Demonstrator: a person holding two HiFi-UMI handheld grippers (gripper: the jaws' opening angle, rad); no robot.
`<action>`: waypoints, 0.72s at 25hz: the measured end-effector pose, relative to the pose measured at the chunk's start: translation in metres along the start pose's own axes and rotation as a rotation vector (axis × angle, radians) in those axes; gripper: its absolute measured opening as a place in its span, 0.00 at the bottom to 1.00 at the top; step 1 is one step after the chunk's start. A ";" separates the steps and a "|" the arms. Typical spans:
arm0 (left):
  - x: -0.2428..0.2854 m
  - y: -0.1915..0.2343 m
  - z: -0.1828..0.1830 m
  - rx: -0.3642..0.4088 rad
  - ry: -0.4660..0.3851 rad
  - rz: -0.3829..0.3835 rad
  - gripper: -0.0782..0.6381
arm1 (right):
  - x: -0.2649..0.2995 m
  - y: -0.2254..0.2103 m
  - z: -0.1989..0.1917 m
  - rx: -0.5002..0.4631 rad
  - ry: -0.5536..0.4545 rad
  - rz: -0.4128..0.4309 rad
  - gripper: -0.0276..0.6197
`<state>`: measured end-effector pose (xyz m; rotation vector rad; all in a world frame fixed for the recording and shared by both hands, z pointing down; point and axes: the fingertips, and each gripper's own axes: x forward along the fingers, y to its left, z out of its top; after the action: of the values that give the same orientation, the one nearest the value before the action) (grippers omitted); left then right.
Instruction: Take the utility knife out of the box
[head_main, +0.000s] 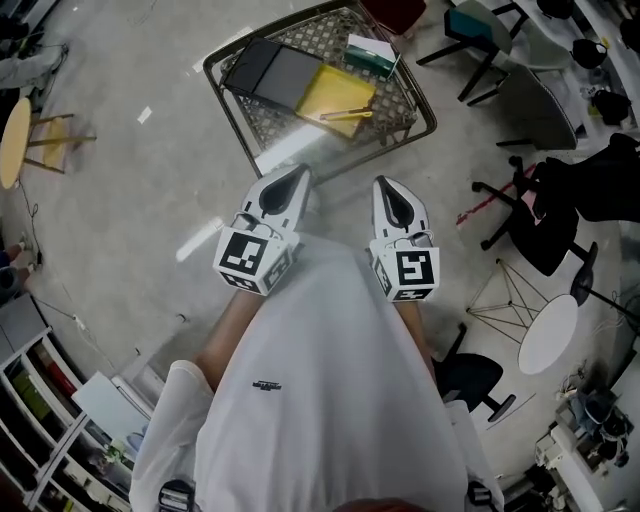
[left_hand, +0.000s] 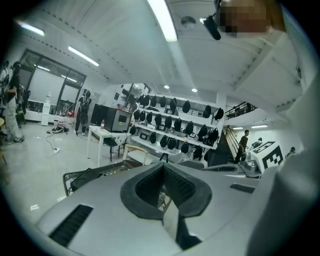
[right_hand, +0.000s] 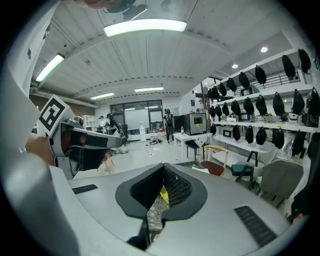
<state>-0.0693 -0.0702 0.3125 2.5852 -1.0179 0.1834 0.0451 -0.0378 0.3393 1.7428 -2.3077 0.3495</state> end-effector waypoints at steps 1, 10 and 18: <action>0.005 0.009 0.002 -0.001 0.002 -0.009 0.11 | 0.010 0.001 0.003 -0.001 -0.002 -0.006 0.04; 0.036 0.063 0.009 -0.018 0.028 -0.054 0.11 | 0.069 -0.002 0.014 -0.006 0.028 -0.045 0.04; 0.054 0.066 0.002 -0.012 0.063 -0.060 0.11 | 0.087 -0.010 0.010 0.003 0.045 -0.020 0.04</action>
<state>-0.0743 -0.1501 0.3425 2.5782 -0.9148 0.2408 0.0312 -0.1229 0.3579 1.7399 -2.2575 0.3846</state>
